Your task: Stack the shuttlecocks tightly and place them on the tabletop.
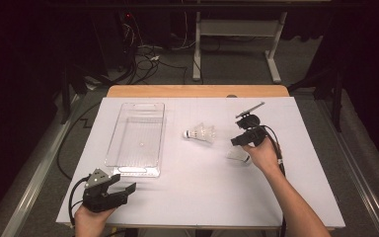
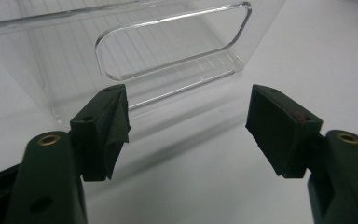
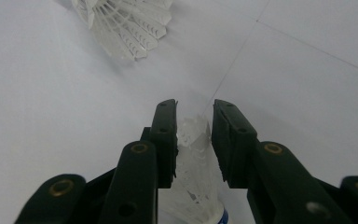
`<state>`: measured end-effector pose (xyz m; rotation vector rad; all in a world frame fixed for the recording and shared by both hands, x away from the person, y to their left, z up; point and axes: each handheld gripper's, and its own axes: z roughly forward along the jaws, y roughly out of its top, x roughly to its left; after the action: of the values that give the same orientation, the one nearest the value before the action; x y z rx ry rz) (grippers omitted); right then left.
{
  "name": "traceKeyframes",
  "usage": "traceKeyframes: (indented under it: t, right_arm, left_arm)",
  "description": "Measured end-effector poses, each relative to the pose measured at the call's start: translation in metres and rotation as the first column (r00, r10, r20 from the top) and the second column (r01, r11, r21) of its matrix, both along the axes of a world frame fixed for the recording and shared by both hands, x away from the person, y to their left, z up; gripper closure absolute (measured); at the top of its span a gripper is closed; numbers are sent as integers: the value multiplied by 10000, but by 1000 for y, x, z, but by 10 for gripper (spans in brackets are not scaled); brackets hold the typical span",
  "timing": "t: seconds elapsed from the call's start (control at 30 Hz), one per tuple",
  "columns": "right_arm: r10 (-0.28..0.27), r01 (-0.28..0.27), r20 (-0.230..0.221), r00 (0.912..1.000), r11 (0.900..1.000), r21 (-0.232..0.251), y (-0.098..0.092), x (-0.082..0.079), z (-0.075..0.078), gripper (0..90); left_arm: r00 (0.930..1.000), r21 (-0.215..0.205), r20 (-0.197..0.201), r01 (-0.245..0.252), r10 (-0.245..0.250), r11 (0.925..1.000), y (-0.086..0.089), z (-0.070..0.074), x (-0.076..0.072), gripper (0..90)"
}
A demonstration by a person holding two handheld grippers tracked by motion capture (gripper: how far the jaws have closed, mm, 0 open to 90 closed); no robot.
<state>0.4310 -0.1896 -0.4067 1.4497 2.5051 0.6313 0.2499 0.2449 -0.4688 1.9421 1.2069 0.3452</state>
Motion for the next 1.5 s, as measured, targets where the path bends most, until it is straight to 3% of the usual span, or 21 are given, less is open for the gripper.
traceKeyframes:
  t: [0.63, 1.5]
  right_arm:
    - [199, -199, -74, 9998, 9998, -17, -3, -4, 1, 868]
    - [572, -576, 173, 9982, 9980, 255, 5, -12, 7, 892]
  left_arm:
    - [10000, -23, 1, 17, -17, 10000, 0, 0, 0, 307]
    - [10000, -25, 3, 6, -6, 10000, 0, 0, 0, 308]
